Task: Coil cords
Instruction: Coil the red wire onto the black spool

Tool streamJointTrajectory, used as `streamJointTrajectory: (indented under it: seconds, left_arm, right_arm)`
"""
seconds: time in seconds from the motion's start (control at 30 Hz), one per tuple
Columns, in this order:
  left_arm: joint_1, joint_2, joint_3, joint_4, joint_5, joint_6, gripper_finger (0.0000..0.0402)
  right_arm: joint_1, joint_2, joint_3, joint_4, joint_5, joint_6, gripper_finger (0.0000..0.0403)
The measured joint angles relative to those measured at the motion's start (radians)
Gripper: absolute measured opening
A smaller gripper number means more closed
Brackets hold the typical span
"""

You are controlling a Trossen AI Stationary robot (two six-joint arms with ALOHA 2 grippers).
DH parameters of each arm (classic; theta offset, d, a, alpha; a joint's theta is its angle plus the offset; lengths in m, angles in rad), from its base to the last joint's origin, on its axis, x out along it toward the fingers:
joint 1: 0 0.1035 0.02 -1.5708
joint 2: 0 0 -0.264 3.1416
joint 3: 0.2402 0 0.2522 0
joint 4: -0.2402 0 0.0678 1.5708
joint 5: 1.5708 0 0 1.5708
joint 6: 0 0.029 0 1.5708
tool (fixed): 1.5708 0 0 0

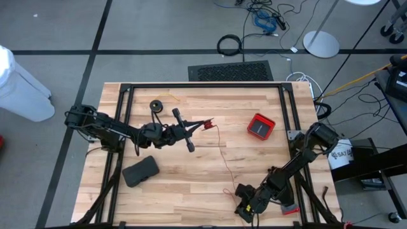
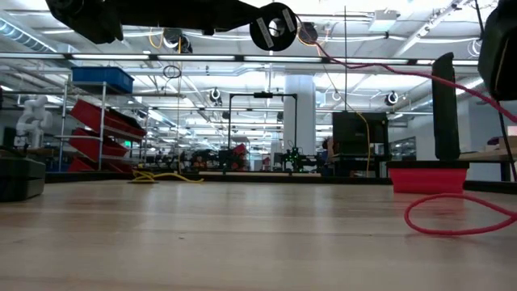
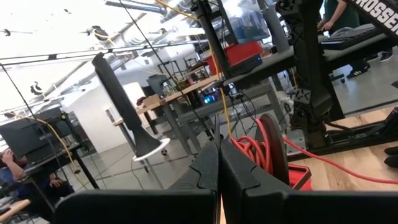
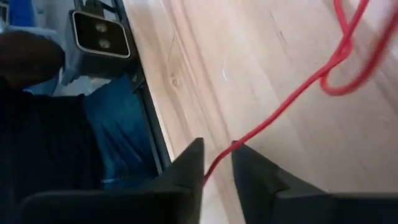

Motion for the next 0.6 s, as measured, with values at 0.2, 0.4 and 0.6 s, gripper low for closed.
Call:
streamJointTrajectory:
  seconds: [0.2, 0.4, 0.6]
  left_arm:
    - [0.0, 0.0, 0.0, -0.001, 0.0, 0.0, 0.0]
    - [0.0, 0.0, 0.0, -0.002, 0.0, 0.0, 0.0]
    - [0.0, 0.0, 0.0, -0.003, 0.0, 0.0, 0.0]
  right_arm:
    - [0.042, -0.012, 0.009, -0.007, -0.094, 0.01, 0.0006]
    - [0.106, -0.014, 0.065, -0.09, -0.351, 0.205, 0.0001]
    - [0.177, -0.016, 0.133, -0.238, -0.656, 0.458, 0.0001]
